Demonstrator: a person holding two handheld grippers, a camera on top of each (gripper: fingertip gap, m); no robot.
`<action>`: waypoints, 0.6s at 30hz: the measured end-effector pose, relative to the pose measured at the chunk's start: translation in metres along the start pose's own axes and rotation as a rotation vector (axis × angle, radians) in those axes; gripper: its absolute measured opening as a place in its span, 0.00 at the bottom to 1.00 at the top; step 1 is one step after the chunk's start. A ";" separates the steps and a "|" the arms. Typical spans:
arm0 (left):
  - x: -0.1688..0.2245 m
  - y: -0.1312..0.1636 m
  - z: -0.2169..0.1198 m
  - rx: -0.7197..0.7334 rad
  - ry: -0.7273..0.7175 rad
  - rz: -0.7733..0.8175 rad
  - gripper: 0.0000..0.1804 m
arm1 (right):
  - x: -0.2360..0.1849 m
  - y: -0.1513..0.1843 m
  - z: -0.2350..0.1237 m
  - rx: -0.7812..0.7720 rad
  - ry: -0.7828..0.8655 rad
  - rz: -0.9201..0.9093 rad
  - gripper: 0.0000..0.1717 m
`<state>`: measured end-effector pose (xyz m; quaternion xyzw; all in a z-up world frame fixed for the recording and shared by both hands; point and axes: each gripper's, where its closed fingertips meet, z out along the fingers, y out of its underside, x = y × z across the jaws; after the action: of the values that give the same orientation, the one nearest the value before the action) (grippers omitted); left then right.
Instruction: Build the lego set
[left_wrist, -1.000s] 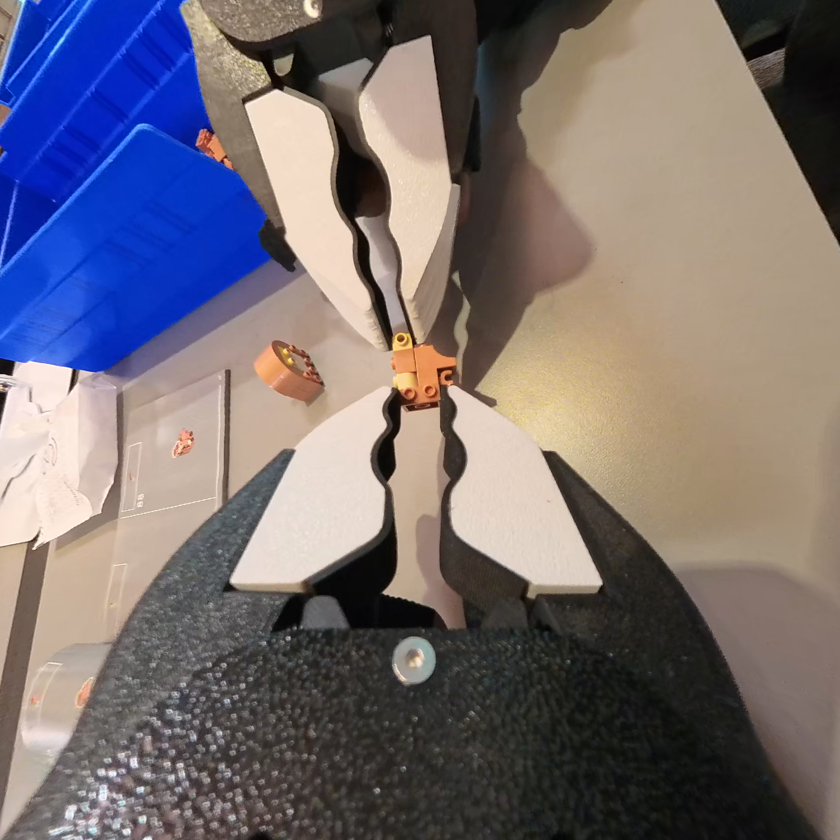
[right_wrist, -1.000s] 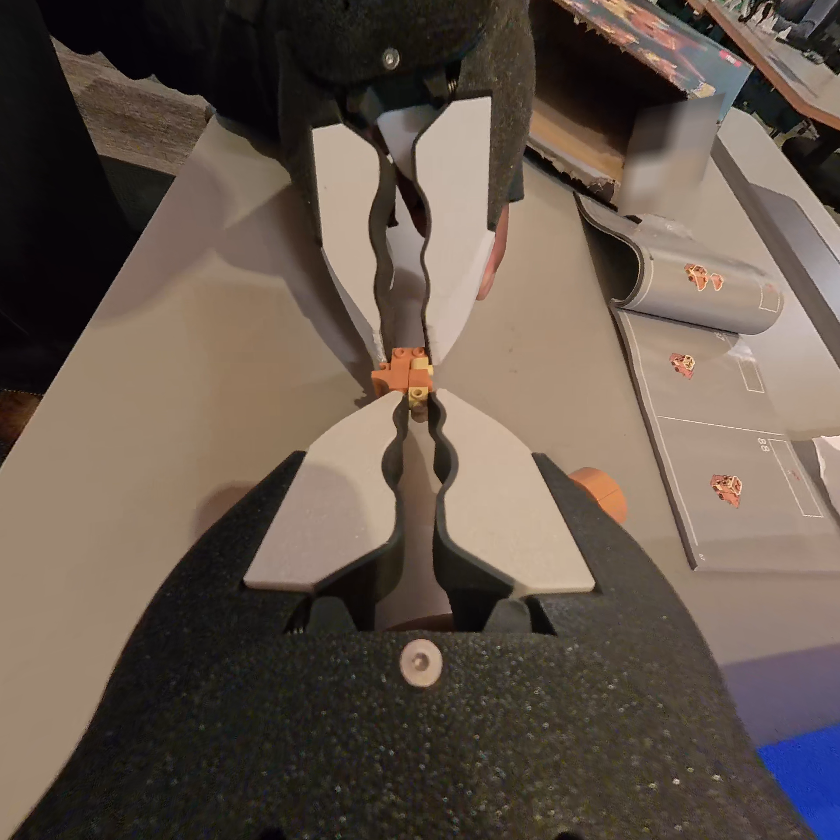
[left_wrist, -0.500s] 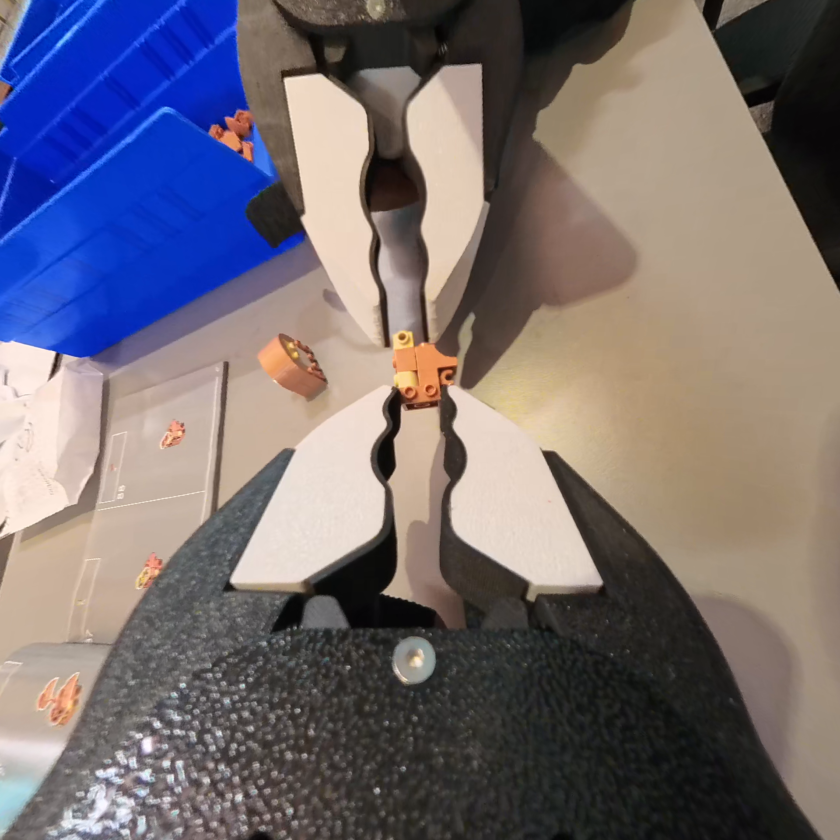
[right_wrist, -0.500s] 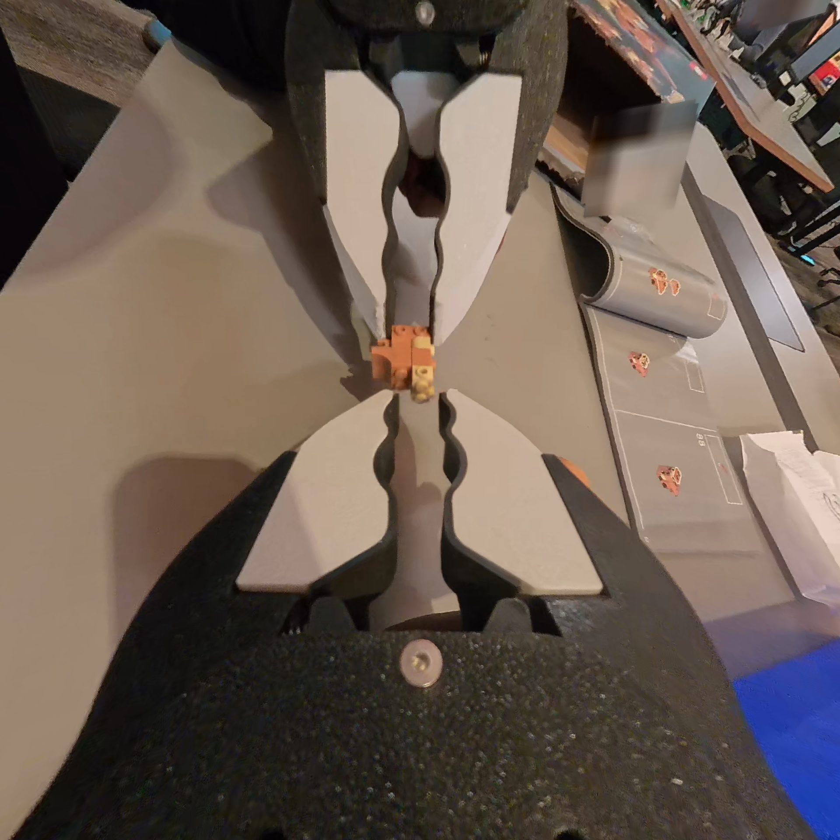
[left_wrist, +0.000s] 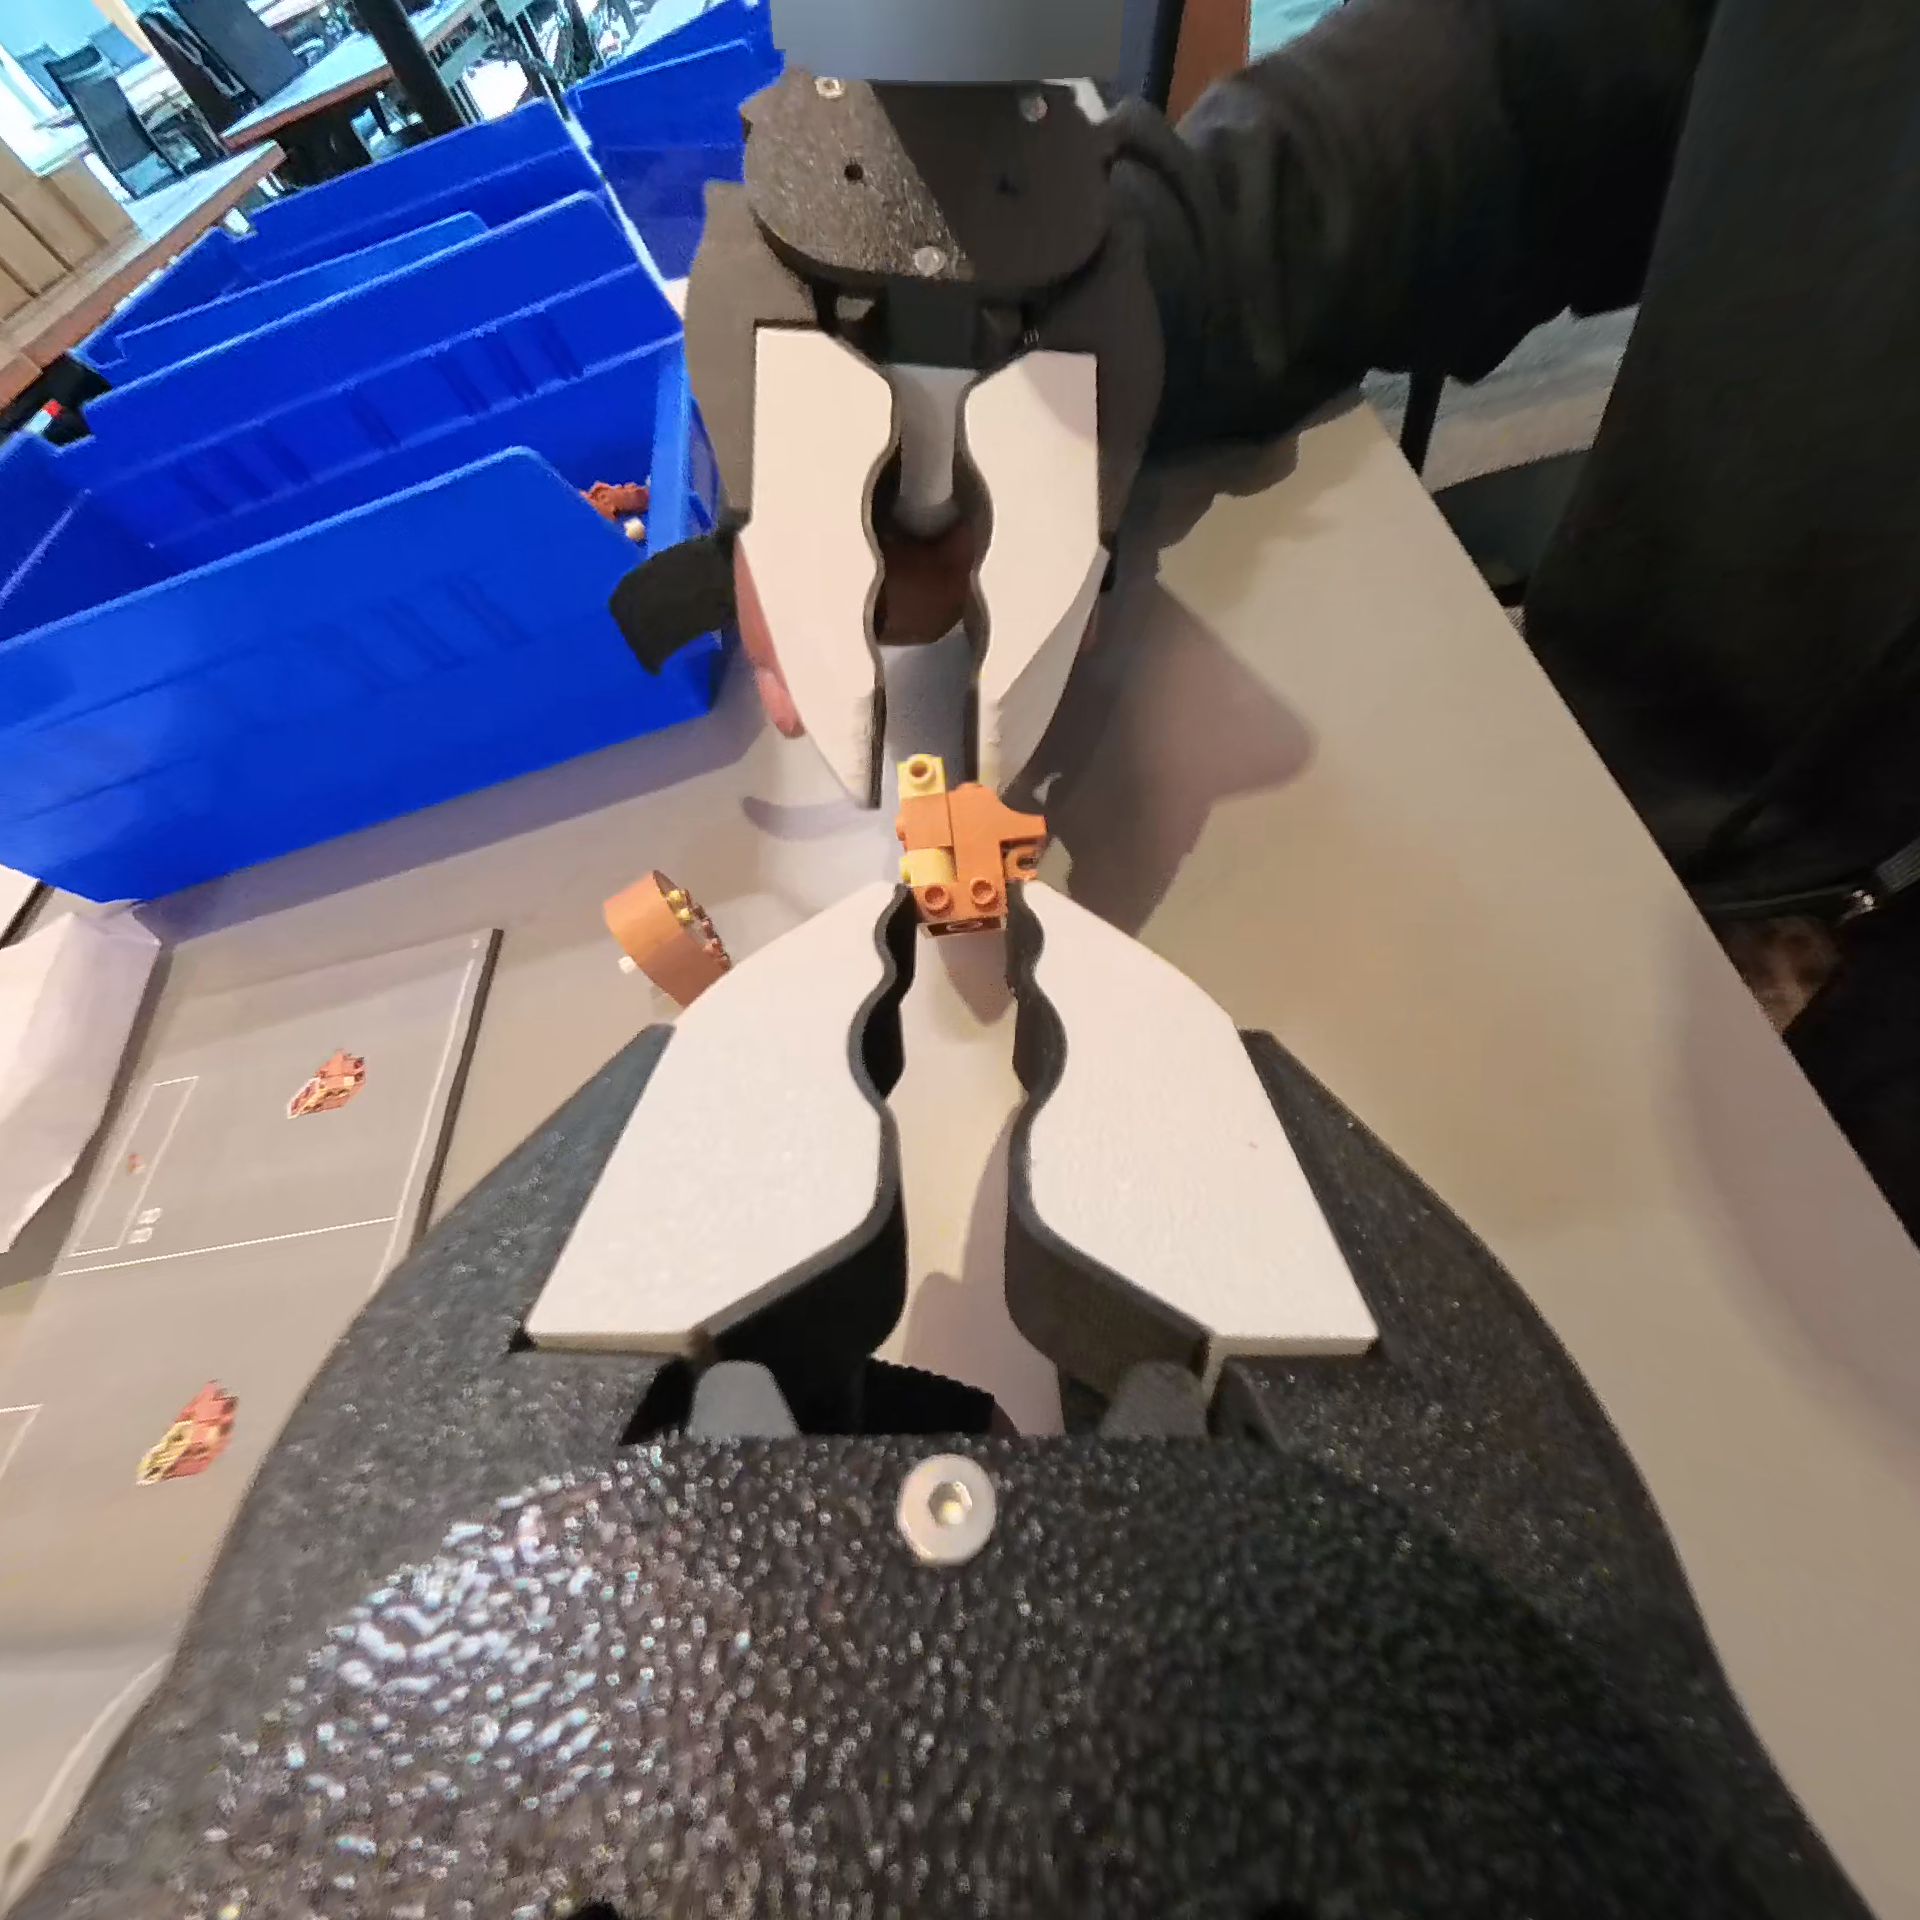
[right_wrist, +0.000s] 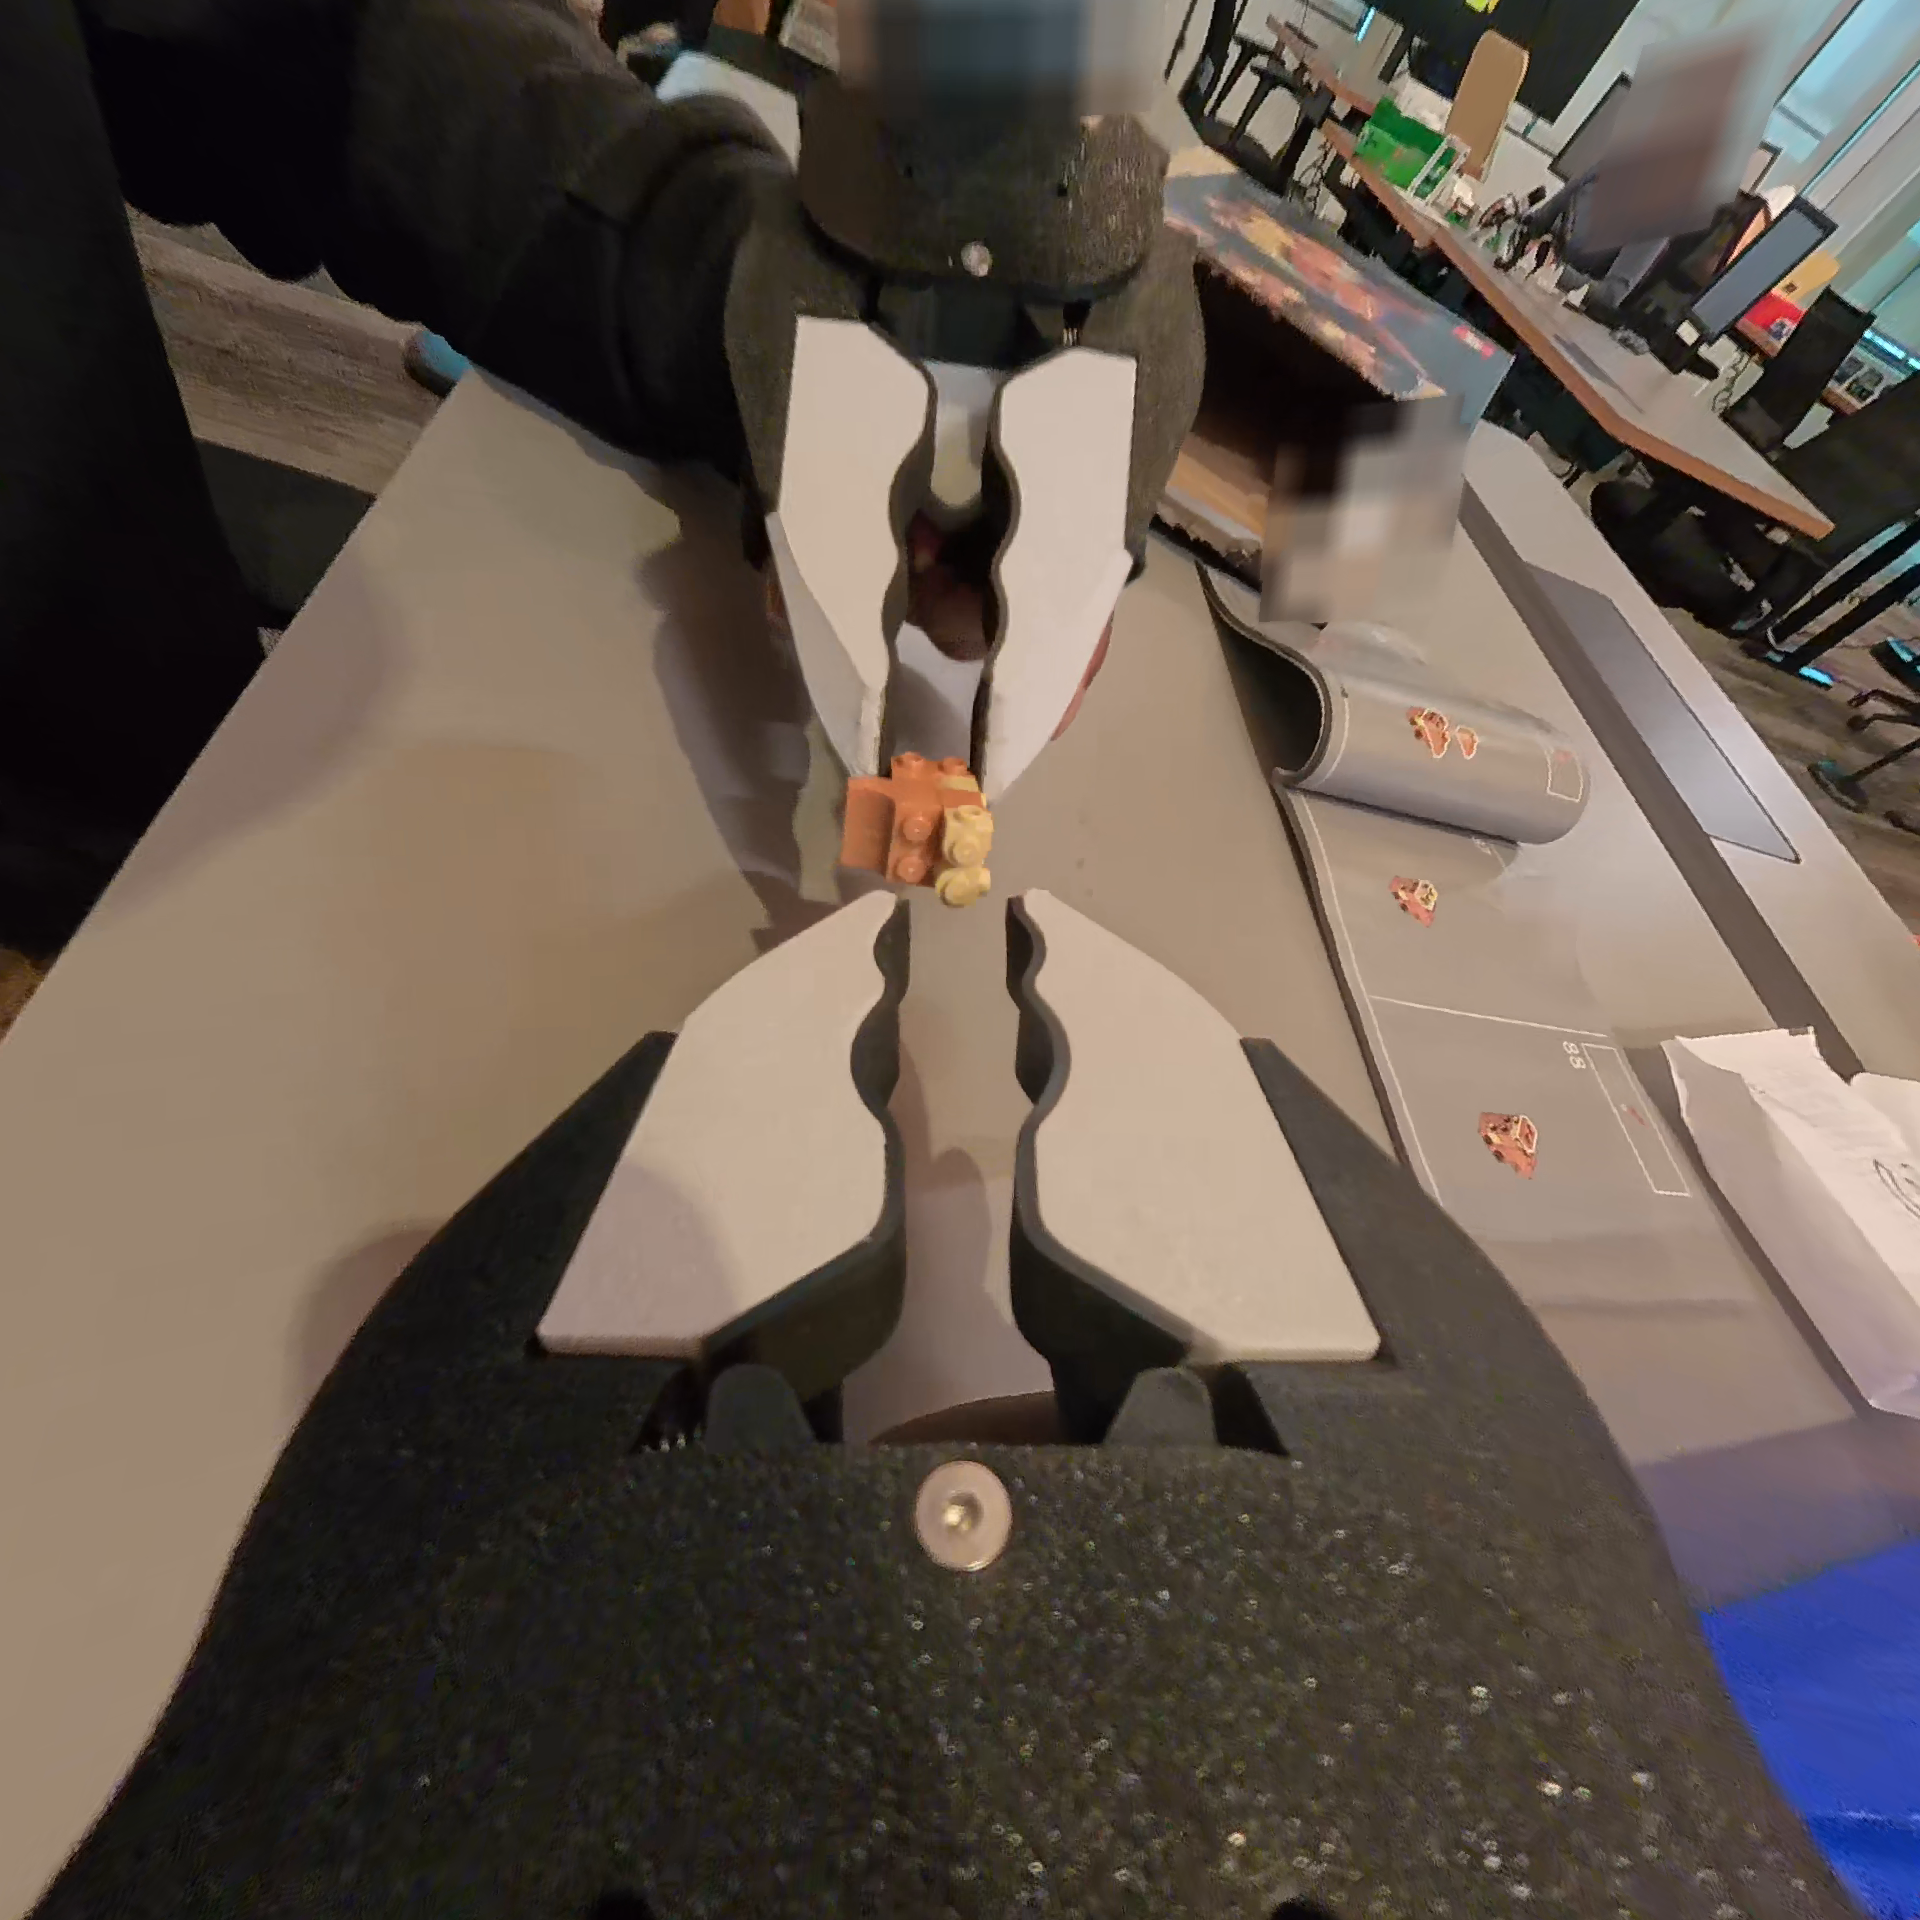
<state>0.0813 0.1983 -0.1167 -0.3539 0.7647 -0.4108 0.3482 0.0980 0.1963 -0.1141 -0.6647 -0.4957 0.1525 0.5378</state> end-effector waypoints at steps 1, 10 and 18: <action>0.000 0.000 0.000 0.008 0.005 -0.014 0.09 | 0.000 -0.002 0.000 0.014 0.001 0.004 0.10; -0.007 0.003 0.001 -0.006 -0.020 -0.068 0.09 | 0.002 -0.006 0.002 0.035 0.044 0.008 0.13; -0.010 0.002 0.000 -0.001 -0.039 -0.094 0.09 | 0.005 -0.007 0.002 0.043 0.061 0.030 0.13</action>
<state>0.0856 0.2076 -0.1156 -0.3977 0.7404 -0.4193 0.3433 0.0951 0.2013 -0.1073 -0.6647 -0.4657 0.1505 0.5645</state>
